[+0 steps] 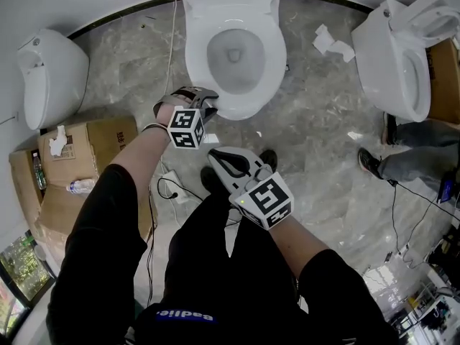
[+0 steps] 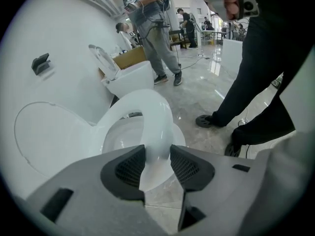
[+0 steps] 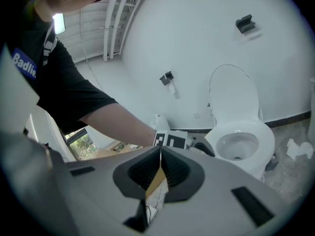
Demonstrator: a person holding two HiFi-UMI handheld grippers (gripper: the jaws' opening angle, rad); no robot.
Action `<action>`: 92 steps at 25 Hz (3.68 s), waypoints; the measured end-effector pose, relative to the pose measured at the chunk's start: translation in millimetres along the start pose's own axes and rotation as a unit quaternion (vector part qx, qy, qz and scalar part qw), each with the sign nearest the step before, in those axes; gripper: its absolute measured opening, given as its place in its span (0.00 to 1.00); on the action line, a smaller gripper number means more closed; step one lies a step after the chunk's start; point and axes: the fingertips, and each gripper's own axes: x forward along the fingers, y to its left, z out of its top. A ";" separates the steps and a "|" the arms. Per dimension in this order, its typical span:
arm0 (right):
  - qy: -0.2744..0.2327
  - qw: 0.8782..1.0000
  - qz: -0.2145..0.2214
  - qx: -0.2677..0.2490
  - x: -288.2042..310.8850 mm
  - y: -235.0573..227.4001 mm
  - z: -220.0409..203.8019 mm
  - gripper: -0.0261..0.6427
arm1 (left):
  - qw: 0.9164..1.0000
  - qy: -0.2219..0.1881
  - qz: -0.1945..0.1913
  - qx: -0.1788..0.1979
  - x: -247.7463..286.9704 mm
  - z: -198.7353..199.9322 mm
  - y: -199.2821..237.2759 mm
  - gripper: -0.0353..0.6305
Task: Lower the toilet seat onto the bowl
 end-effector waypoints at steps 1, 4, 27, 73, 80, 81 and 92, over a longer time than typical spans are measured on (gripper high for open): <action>-0.002 1.000 -0.002 0.001 0.1 -3.4 -0.6 0.08 | 1.000 0.003 -0.001 0.001 5.0 -1.3 -3.9 0.29; -0.004 1.000 -0.008 0.004 -1.1 -11.8 -6.7 0.08 | 1.000 0.010 -0.008 0.000 19.7 -4.4 -15.3 0.29; 0.038 0.999 -0.009 0.002 -6.8 -62.0 -37.8 0.08 | 0.995 0.063 -0.060 -0.039 103.1 -38.1 -60.9 0.27; -0.015 0.995 -0.023 -0.097 -129.4 68.1 195.2 0.08 | 0.778 -0.288 0.220 -0.513 -330.4 164.1 26.0 0.19; -0.043 0.991 -0.017 -0.122 -136.6 85.4 223.5 0.08 | 0.755 -0.371 0.265 -0.471 -421.3 204.7 43.8 0.14; -0.047 0.991 -0.017 -0.123 -137.0 87.3 226.5 0.08 | 0.751 -0.378 0.271 -0.469 -431.8 208.5 45.5 0.13; -0.072 0.987 -0.003 -0.142 -134.6 108.3 247.4 0.08 | 0.732 -0.431 0.298 -0.436 -497.2 243.4 60.9 0.08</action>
